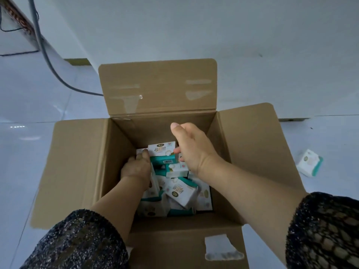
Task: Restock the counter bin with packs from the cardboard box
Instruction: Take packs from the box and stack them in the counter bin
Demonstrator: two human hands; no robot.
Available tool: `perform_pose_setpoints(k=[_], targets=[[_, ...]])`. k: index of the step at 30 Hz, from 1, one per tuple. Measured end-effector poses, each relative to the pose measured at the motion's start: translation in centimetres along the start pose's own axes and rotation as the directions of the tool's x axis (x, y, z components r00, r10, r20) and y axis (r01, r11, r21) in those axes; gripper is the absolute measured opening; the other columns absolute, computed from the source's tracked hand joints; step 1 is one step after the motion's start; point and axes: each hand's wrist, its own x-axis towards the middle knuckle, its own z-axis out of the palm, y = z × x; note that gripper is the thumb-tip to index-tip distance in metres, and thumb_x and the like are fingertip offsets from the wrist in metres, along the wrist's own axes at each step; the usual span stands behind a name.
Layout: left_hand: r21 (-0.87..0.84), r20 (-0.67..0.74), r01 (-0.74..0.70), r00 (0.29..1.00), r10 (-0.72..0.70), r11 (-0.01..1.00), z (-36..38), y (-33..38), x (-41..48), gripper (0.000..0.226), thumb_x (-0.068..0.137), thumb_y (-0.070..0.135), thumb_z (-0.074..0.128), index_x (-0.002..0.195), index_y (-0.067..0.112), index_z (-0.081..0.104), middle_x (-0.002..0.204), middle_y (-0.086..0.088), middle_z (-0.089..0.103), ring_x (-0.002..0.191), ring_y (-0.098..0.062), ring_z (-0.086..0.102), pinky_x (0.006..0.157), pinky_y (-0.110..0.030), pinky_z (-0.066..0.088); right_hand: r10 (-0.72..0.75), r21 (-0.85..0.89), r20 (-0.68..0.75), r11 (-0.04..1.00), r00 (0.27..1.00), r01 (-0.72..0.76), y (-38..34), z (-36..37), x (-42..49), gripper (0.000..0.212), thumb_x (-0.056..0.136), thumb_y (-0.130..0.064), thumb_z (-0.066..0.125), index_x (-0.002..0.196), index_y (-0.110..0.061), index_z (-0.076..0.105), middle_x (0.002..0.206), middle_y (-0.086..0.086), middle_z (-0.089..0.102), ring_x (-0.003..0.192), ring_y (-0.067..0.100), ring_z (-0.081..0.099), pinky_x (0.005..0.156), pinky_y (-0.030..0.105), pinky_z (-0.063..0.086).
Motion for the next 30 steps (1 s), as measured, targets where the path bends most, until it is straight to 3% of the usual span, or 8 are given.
perform_pose_setpoints(k=[3,6,12,15,18,24,28,30], targets=[[0.093,0.066,-0.025,0.998,0.019,0.995,-1.3,0.1,-1.0,0.071,0.086,0.018,0.065,0.145,0.011,0.026,0.141,-0.011,0.037,0.124,-0.03,0.048,0.095,-0.038,0.045,-0.023,-0.008,0.01,1.0,1.0,0.023,-1.2,-0.6,-0.6,0.026,0.093,-0.052,0.04,0.097,-0.029,0.052,0.094,-0.01,0.057,0.099,0.016,0.06,0.093,0.045,0.049],[0.055,0.045,-0.028,0.999,0.025,0.998,-2.8,-0.3,-2.9,0.053,0.089,0.024,0.062,0.137,0.014,0.042,0.135,-0.01,0.038,0.12,-0.029,0.051,0.094,-0.036,0.046,-0.062,-0.011,0.009,0.998,0.998,0.062,-2.8,-1.5,-1.7,0.026,0.093,-0.052,0.041,0.099,-0.03,0.053,0.094,-0.012,0.056,0.099,0.017,0.06,0.092,0.044,0.05],[-0.302,-0.13,-0.045,0.992,0.006,0.952,-10.7,-1.9,-9.6,0.057,0.074,0.037,0.071,0.124,0.021,0.051,0.115,-0.003,0.057,0.107,-0.025,0.057,0.086,-0.032,0.049,-0.165,-0.038,-0.012,0.986,0.986,0.164,-8.7,-4.2,-5.8,0.021,0.092,-0.054,0.04,0.086,-0.037,0.049,0.094,-0.017,0.054,0.098,0.018,0.06,0.091,0.047,0.05],[-0.662,-0.161,-0.08,0.986,-0.037,0.745,-15.7,-2.6,-13.8,0.057,0.07,0.027,0.076,0.119,0.014,0.051,0.105,-0.003,0.063,0.096,-0.021,0.061,0.082,-0.032,0.052,-0.229,-0.067,0.019,0.971,0.973,0.23,-13.2,-6.2,-9.2,0.023,0.094,-0.052,0.041,0.094,-0.033,0.053,0.094,-0.017,0.054,0.1,0.017,0.06,0.092,0.042,0.049],[-0.849,-0.196,-0.156,0.98,-0.028,0.505,-21.6,-3.0,-18.9,0.038,0.079,0.013,0.074,0.109,0.01,0.051,0.089,-0.001,0.062,0.074,-0.011,0.059,0.056,-0.018,0.05,-0.327,-0.134,0.061,0.934,0.943,0.332,-18.7,-8.6,-12.8,0.028,0.095,-0.049,0.041,0.103,-0.026,0.053,0.103,-0.008,0.057,0.103,0.019,0.059,0.086,0.038,0.05],[-0.894,-0.318,-0.304,0.948,0.013,0.327,-35.8,-3.7,-31.4,0.041,0.088,0.014,0.066,0.117,0.019,0.037,0.096,-0.006,0.054,0.073,-0.021,0.064,0.047,-0.026,0.054,-0.566,-0.229,0.062,0.794,0.822,0.563,-32.8,-14.5,-21.9,0.031,0.095,-0.046,0.043,0.106,-0.02,0.057,0.11,0.0,0.059,0.104,0.02,0.053,0.092,0.036,0.042],[-0.86,-0.457,-0.437,0.889,-0.017,0.263,-45.3,-3.7,-40.2,0.043,0.084,0.024,0.069,0.118,0.018,0.044,0.114,-0.015,0.06,0.089,-0.031,0.068,0.071,-0.046,0.06,-0.717,-0.291,0.011,0.665,0.697,0.688,-41.9,-19.4,-28.8,0.027,0.095,-0.044,0.045,0.097,-0.02,0.057,0.096,0.0,0.059,0.099,0.024,0.055,0.089,0.038,0.042],[-0.841,-0.512,-0.493,0.858,-0.034,0.224,-49.4,-3.2,-44.5,0.04,0.085,0.024,0.064,0.121,0.018,0.045,0.112,-0.014,0.061,0.086,-0.026,0.066,0.07,-0.039,0.06,-0.756,-0.335,0.007,0.615,0.655,0.714,-45.7,-21.9,-31.9,0.03,0.095,-0.045,0.045,0.106,-0.019,0.057,0.104,0.0,0.059,0.101,0.022,0.054,0.09,0.037,0.042]])
